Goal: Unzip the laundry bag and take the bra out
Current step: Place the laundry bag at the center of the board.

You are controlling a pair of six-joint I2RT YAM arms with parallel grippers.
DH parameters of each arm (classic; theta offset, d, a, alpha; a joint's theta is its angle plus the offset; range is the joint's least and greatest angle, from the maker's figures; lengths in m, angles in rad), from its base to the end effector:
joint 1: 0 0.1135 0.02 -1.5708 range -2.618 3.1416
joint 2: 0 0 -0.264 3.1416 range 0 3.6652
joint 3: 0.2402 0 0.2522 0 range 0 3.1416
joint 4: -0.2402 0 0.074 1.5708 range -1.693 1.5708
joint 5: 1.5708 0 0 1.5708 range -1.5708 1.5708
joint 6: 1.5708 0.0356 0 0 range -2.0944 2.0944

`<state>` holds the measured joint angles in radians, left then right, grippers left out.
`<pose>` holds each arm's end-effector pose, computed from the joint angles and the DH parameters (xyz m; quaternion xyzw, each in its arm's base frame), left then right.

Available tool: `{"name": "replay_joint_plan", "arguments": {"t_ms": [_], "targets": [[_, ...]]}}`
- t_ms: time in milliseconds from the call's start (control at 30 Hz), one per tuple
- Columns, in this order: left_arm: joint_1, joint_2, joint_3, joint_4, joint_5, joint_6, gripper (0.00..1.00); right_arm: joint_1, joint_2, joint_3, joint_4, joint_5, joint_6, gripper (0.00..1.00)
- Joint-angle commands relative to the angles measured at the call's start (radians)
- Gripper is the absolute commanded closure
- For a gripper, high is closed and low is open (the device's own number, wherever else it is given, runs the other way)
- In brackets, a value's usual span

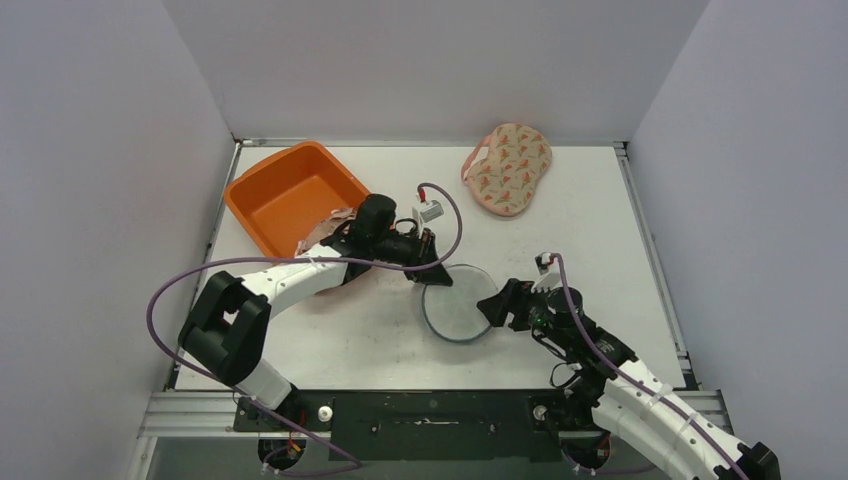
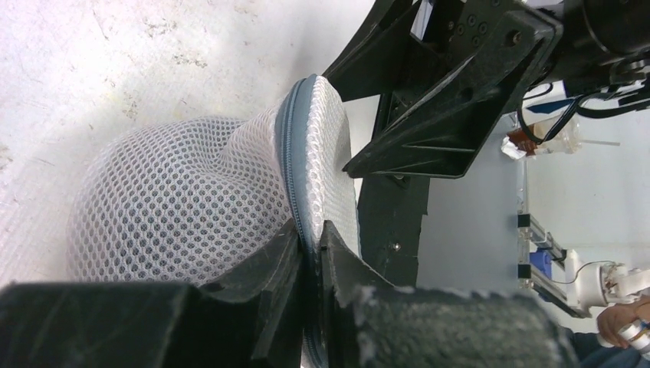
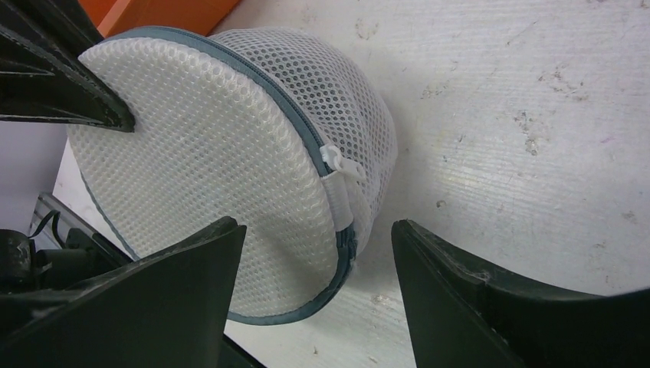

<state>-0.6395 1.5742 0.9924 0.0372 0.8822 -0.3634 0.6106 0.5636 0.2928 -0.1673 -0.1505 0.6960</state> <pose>0.2573 -0.2257 0.2430 0.3160 0.7515 -0.5395 0.2104 0.1180 0.0891 0.2005 -0.0044 0.8424 0.3756 0.3863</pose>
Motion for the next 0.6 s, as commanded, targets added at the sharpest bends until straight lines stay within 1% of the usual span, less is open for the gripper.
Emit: {"name": "replay_joint_plan", "arguments": {"t_ms": [0,67,133,167,200,233,300,433,500,567], "targets": [[-0.006,-0.005,-0.009,0.077,-0.023,-0.038,0.83,0.004,0.067,-0.007,0.149,-0.019,-0.006,0.33],[-0.006,-0.025,-0.028,0.087,-0.073,-0.06,0.68,0.005,0.093,-0.013,0.173,-0.023,-0.002,0.42],[-0.006,-0.063,-0.064,0.112,-0.137,-0.091,0.47,0.005,0.106,-0.021,0.199,-0.023,0.007,0.47],[-0.006,-0.089,-0.089,0.129,-0.175,-0.104,0.32,0.005,0.107,-0.025,0.205,-0.025,0.012,0.48],[-0.005,-0.124,-0.116,0.139,-0.22,-0.127,0.12,0.004,0.106,-0.027,0.209,-0.027,0.016,0.48],[-0.005,-0.161,-0.148,0.16,-0.267,-0.159,0.03,0.005,0.105,-0.028,0.208,-0.028,0.018,0.47],[-0.005,-0.251,-0.205,0.17,-0.365,-0.2,0.04,0.004,0.097,-0.025,0.194,-0.025,0.021,0.41],[-0.022,-0.424,-0.329,0.164,-0.609,-0.304,0.04,0.005,0.074,-0.01,0.148,-0.014,0.018,0.25],[-0.049,-0.527,-0.409,0.147,-0.748,-0.374,0.04,0.003,0.07,0.01,0.11,0.004,0.008,0.19],[-0.095,-0.62,-0.468,0.138,-0.859,-0.429,0.04,0.001,0.072,0.037,0.076,0.019,-0.015,0.16]]}}
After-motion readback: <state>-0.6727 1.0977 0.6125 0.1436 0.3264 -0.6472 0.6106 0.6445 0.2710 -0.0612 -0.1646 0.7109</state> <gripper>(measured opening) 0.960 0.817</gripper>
